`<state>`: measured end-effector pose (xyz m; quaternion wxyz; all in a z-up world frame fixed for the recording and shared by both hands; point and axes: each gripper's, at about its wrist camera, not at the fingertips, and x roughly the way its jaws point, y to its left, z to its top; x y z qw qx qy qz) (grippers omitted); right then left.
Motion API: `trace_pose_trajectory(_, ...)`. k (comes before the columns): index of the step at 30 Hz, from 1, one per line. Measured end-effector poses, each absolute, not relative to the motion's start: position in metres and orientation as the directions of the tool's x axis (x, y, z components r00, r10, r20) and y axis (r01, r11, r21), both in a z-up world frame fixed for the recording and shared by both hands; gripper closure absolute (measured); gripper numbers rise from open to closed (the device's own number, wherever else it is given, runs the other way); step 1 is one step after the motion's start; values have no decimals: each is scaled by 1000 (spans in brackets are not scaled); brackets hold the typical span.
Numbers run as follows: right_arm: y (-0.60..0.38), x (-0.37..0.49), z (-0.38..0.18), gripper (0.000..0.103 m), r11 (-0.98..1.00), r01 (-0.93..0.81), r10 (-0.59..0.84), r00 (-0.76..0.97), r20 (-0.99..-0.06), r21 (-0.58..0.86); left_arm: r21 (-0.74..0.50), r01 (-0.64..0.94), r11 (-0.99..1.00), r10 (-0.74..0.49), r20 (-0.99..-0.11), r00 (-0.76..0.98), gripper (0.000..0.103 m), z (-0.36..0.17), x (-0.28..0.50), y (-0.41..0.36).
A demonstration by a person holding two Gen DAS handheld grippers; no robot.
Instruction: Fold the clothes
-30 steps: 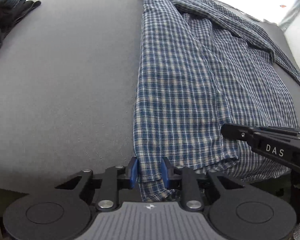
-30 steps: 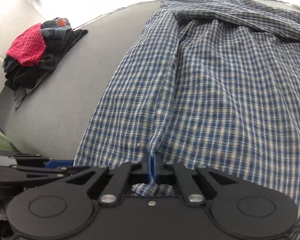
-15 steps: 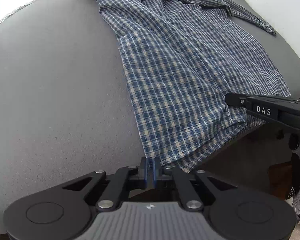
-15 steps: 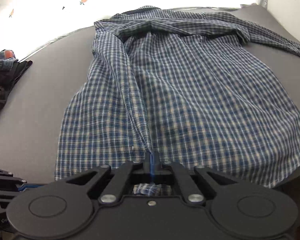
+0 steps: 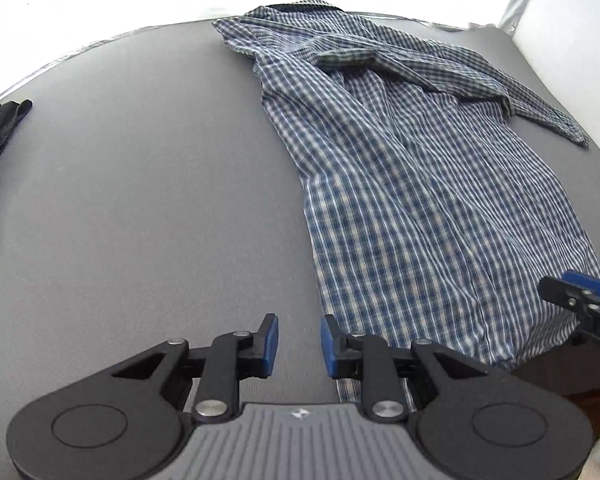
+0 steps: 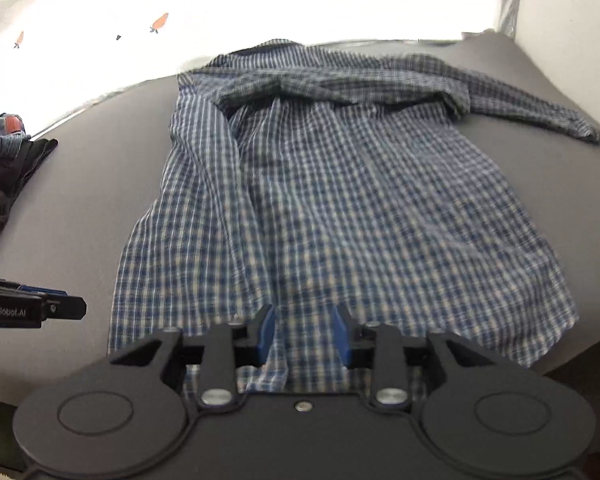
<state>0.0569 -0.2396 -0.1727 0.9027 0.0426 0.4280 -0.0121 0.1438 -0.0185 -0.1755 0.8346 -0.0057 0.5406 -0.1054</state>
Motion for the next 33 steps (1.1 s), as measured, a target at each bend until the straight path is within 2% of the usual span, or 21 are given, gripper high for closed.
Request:
trace_pose_trajectory(6,-281,113,-162,61,997,68,-26,642,-766,23,-110,94,989,-140,-894,425,75,-165,182,-36)
trace_pose_trajectory(9,-307,140,-164,56,995,66,10,639,-769,69,-77,83,994,-106,-892,439,70,-158,203,-55)
trace_pose_trajectory(19,-390,208,-186,56,951,199,76,595,-800,238,46,55,997,14,-879,477,70,-148,247,-94)
trace_pose_trajectory(22,-417,228,-189,55,922,275,66,583,-809,274,97,113,989,25,-855,519,55,-143,255,-102)
trace_pose_trajectory(24,-431,244,-188,55,907,311,51,589,-806,285,117,127,985,32,-849,527,53,-143,266,-102)
trace_pose_trajectory(30,-457,295,-182,49,893,363,-17,618,-786,265,74,49,996,35,-833,551,53,-143,315,-90)
trace_pose_trajectory(33,-467,324,-184,41,893,366,-27,624,-781,261,77,24,997,50,-832,552,53,-149,341,-88)
